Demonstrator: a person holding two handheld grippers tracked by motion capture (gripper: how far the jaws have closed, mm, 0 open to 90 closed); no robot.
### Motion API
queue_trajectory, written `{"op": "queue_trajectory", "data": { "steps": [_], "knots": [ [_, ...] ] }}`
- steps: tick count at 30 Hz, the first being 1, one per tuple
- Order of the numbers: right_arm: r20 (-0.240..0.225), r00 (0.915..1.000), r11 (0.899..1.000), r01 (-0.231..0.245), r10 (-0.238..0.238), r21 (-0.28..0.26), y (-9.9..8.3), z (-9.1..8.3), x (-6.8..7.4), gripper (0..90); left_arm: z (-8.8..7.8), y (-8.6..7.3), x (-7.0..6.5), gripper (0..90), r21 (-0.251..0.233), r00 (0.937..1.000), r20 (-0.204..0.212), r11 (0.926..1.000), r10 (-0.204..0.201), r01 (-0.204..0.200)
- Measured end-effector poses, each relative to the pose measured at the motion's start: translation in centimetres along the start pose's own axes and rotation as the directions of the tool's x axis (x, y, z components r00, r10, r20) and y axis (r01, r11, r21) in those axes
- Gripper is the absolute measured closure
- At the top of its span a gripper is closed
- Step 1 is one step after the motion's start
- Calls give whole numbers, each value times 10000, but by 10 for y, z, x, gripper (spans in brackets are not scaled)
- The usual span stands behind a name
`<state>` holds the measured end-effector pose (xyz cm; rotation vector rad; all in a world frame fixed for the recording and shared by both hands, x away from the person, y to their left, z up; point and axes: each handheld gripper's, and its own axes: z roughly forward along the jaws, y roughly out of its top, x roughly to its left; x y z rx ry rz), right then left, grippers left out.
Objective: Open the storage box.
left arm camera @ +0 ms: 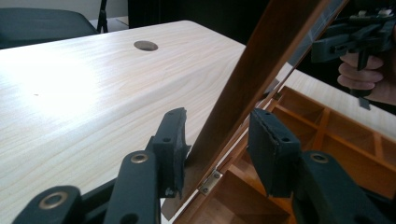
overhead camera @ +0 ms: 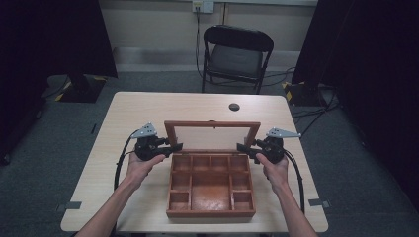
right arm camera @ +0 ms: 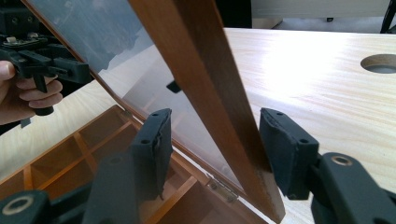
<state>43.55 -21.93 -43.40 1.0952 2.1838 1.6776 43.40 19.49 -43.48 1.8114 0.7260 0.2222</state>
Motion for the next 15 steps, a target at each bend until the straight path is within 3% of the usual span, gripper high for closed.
{"op": "queue_trajectory", "data": {
  "steps": [5, 15],
  "knots": [
    [106, 9999, 10000, -17, 17, -16, -1, 1, 0, 448, 1, -2, 1, 572, -177, 9999, -113, 9998, -51, 49],
    [258, 9997, 9998, -58, 53, 191, -5, 6, -4, 436, 7, -5, 5, 584, -24, 9996, -217, 9999, -161, 161]
  ]
}}
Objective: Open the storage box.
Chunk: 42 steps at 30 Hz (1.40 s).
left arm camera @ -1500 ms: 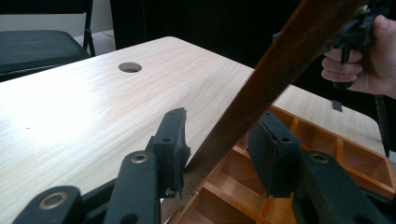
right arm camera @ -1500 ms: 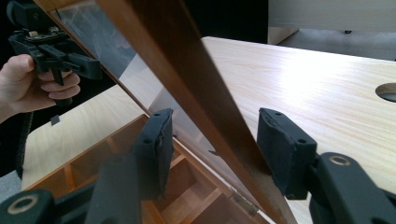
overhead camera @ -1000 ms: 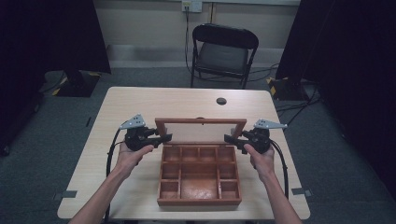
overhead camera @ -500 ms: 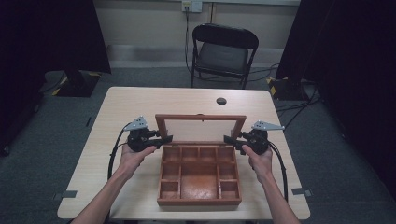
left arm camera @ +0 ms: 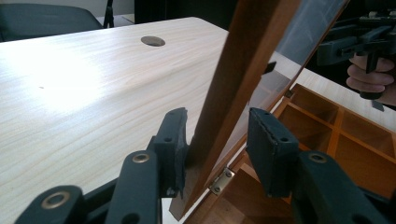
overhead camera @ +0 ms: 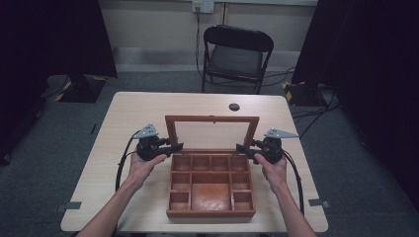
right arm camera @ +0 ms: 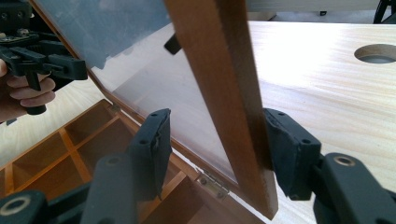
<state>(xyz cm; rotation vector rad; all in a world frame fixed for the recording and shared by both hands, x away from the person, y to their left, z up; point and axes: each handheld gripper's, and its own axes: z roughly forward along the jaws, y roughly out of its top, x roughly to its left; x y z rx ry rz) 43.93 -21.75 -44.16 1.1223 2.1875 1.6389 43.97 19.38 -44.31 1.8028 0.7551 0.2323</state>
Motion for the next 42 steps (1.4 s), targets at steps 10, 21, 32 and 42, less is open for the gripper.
{"op": "queue_trajectory", "data": {
  "steps": [10, 21, 32, 42],
  "knots": [
    [322, 9994, 9998, 123, -129, 174, -1, 4, 1, 437, 4, -4, 7, 613, 253, 9998, -55, 9995, -197, 198],
    [397, 9989, 9997, -240, 239, 39, 0, 12, -3, 449, 4, -7, 16, 643, 263, 9988, -61, 9985, -477, 478],
    [659, 9963, 9981, -567, 551, 222, 1, 25, -11, 475, 13, -6, 32, 644, 562, 9922, 208, 9909, -1232, 1219],
    [673, 9925, 9944, -1039, 1025, 181, -1, 32, -19, 456, 19, -5, 36, 596, 756, 9902, 96, 9875, -1391, 1380]
  ]
}}
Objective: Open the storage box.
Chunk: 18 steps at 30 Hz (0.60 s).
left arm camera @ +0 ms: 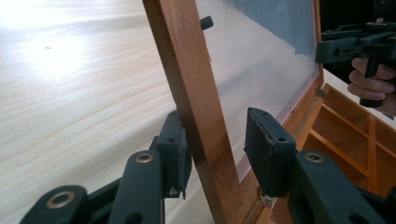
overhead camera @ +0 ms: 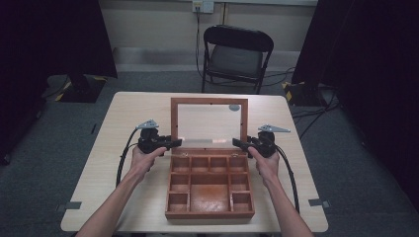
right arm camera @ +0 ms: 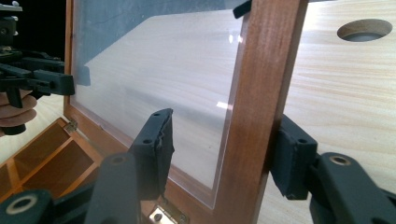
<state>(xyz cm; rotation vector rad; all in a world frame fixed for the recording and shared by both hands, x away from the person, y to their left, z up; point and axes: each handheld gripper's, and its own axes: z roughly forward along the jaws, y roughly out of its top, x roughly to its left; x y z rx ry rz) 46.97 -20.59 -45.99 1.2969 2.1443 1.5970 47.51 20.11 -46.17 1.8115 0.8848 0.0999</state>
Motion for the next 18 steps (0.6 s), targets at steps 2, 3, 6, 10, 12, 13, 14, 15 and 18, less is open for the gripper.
{"op": "queue_trajectory", "data": {
  "steps": [2, 3, 6, 10, 12, 13, 14, 15, 18],
  "knots": [
    [79, 10000, 10000, -3, 3, 22, 0, 1, 0, 457, 1, 0, 1, 591, 27, 10000, 9, 10000, -61, 61],
    [158, 9998, 9999, 106, -108, 72, 0, 2, 0, 458, 1, 0, 1, 588, 27, 10000, 2, 10000, -78, 78],
    [304, 9995, 9998, 104, -110, 197, 0, 4, 0, 449, 3, 0, 2, 578, 49, 9998, -41, 9998, -177, 177],
    [287, 9996, 9998, 52, -57, 199, -1, 5, -1, 446, 5, 0, 2, 561, 72, 9994, -186, 9995, -300, 302],
    [299, 9995, 9998, 24, -31, 219, -1, 5, -2, 442, 7, 0, 2, 542, 86, 9992, -207, 9993, -348, 350],
    [300, 9995, 9998, -4, -2, 213, -1, 5, -2, 439, 7, 0, 2, 536, 104, 9991, -212, 9992, -372, 374],
    [291, 9996, 9997, -16, 9, 229, -1, 5, -3, 435, 8, 0, 2, 529, 140, 9992, -235, 9994, -327, 330],
    [285, 9996, 9997, -43, 36, 243, -2, 6, -3, 429, 9, 0, 2, 519, 171, 9991, -294, 9994, -294, 299],
    [364, 9993, 9995, -40, 29, 307, -2, 8, -3, 385, 12, 0, 2, 484, 309, 9991, -324, 9991, -290, 300]
  ]
}}
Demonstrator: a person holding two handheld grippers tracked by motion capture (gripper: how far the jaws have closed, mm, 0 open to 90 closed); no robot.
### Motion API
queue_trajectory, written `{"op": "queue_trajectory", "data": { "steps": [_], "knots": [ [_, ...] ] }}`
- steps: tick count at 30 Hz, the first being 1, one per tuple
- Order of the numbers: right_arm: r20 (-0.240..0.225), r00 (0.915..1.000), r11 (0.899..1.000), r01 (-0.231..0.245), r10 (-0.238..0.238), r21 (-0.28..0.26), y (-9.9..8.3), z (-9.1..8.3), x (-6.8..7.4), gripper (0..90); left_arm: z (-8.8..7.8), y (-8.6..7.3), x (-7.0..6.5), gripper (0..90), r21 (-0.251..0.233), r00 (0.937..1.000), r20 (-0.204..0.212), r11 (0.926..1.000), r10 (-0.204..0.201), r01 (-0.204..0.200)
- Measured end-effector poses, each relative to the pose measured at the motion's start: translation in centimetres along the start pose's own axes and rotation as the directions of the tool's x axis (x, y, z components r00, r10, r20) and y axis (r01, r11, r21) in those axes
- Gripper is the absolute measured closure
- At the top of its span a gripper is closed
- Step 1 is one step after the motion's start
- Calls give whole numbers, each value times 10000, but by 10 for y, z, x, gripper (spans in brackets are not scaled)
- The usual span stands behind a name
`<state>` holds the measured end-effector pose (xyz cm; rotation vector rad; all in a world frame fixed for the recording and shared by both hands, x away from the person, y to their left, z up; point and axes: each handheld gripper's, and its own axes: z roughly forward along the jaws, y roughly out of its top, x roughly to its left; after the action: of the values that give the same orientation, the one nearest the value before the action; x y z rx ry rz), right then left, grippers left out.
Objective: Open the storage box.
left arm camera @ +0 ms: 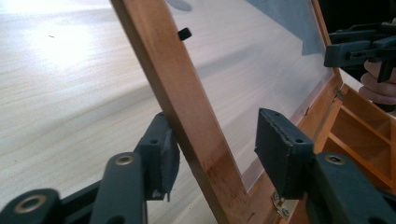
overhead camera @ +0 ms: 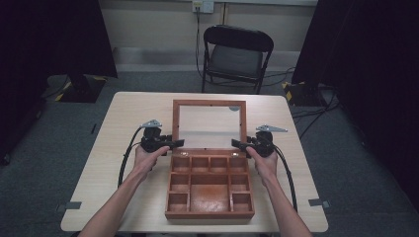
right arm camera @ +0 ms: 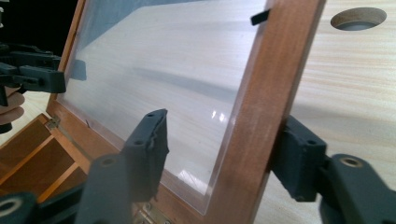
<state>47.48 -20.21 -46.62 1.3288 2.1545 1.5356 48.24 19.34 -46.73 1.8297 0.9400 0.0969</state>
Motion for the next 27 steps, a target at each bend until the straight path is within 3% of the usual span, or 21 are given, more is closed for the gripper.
{"op": "queue_trajectory", "data": {
  "steps": [4, 8, 10, 14, 16, 17, 20, 22, 24, 27],
  "knots": [
    [266, 9996, 9993, 107, -117, 368, -2, 9, 4, 266, 5, -2, 4, 450, 84, 9992, -121, 9993, -371, 372],
    [311, 9994, 9980, -167, 148, 612, -5, 15, 2, 232, 9, -5, 8, 415, 157, 9970, 44, 9969, -778, 777],
    [300, 9993, 9974, -260, 241, 669, -5, 16, 1, 230, 10, -5, 8, 407, 243, 9971, 26, 9968, -758, 757],
    [563, 9974, 9943, -510, 459, 937, -5, 16, 0, 199, 10, -7, 11, 338, 583, 9968, -408, 9958, -689, 712],
    [705, 9967, 9926, -469, 391, 1117, -7, 15, -3, 195, 11, -12, 16, 322, 564, 9925, -67, 9909, -1224, 1226],
    [558, 9966, 9900, -676, 611, 1234, -8, 15, -6, 194, 12, -15, 18, 322, 480, 9896, 19, 9885, -1438, 1435],
    [682, 9967, 9925, -516, 442, 1105, -8, 13, -7, 211, 13, -19, 22, 314, 500, 9830, 129, 9820, -1829, 1821],
    [692, 9965, 9929, -541, 469, 1060, -6, 11, -6, 200, 11, -17, 20, 283, 457, 9894, -313, 9887, -1416, 1430],
    [717, 9962, 9940, -553, 486, 944, -5, 9, -7, 197, 7, -14, 21, 281, 357, 9882, -203, 9876, -1521, 1527],
    [691, 9962, 9948, -589, 533, 830, -4, 5, -8, 193, 1, -12, 21, 274, 399, 9896, -387, 9893, -1388, 1403]
  ]
}}
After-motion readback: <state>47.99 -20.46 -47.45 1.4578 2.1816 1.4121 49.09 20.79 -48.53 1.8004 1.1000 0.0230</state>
